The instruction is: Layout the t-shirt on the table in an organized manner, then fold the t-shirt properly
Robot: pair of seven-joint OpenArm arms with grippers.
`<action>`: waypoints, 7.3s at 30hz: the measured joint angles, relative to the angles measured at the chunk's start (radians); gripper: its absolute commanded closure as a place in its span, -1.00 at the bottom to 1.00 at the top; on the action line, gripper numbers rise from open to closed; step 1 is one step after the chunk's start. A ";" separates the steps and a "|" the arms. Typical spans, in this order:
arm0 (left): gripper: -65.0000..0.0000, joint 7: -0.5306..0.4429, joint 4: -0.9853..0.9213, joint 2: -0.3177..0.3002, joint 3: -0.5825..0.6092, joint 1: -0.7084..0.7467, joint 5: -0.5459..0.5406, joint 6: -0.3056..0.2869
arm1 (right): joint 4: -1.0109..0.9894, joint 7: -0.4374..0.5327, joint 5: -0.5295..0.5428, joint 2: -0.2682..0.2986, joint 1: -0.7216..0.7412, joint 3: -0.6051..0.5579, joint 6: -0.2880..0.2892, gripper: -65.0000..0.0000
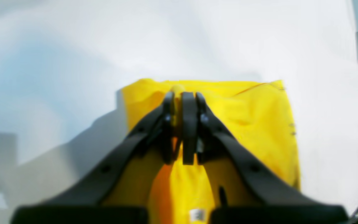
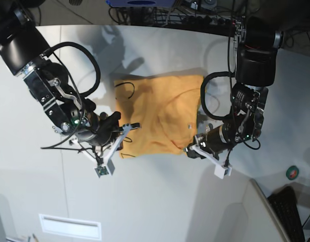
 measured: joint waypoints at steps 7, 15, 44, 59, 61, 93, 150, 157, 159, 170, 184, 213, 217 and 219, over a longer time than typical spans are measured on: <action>1.00 -0.073 0.075 -0.009 0.104 -0.011 -0.005 -0.010 | -0.029 -0.001 -0.001 -0.002 -0.003 0.000 0.000 1.00; 1.00 -0.151 0.004 -0.018 0.112 -0.022 0.021 -0.003 | -0.029 0.000 0.000 0.000 -0.008 0.000 0.000 1.00; 1.00 -0.163 0.263 -0.089 -0.457 0.425 0.188 -0.131 | 0.071 0.008 -0.011 -0.005 -0.142 -0.042 -0.001 1.00; 1.00 -0.114 0.272 0.057 -0.036 0.294 0.201 -0.004 | -0.071 0.013 -0.006 -0.026 -0.105 -0.090 0.000 1.00; 1.00 -0.120 0.174 0.054 -0.037 0.255 0.197 -0.004 | -0.097 0.061 -0.001 -0.024 -0.105 -0.091 0.001 1.00; 1.00 -0.252 0.178 0.023 -0.119 0.245 0.269 -0.002 | -0.211 0.138 0.001 -0.086 -0.031 -0.033 0.031 1.00; 1.00 -0.404 0.077 -0.272 1.337 -0.291 0.597 -0.011 | -0.203 0.093 -0.004 0.059 -0.179 0.235 0.039 1.00; 1.00 -0.399 0.067 -0.159 1.339 -0.291 0.761 -0.021 | -0.203 0.092 0.002 0.056 -0.265 0.364 0.042 1.00; 1.00 -0.401 0.069 -0.133 1.339 -0.291 0.761 -0.021 | -0.203 0.094 -0.004 0.058 -0.282 0.377 0.042 1.00; 1.00 -0.397 0.071 -0.093 1.339 -0.291 0.763 -0.021 | -0.203 0.093 0.000 0.052 -0.313 0.412 0.042 1.00; -0.03 -0.389 0.083 -0.077 1.339 -0.300 0.761 -0.021 | -0.203 0.093 0.000 0.048 -0.307 0.410 0.042 1.00; 1.00 -0.136 0.715 -0.111 0.369 0.518 0.694 -0.016 | 0.200 0.086 -0.002 0.055 -0.367 0.042 0.037 1.00; 1.00 -0.134 0.604 -0.115 0.365 0.537 0.700 -0.014 | 0.069 0.098 -0.011 0.020 -0.317 -0.011 0.031 1.00; 1.00 -0.141 0.541 -0.114 0.366 0.540 0.700 -0.014 | -0.002 0.098 0.002 0.002 -0.315 -0.027 0.045 1.00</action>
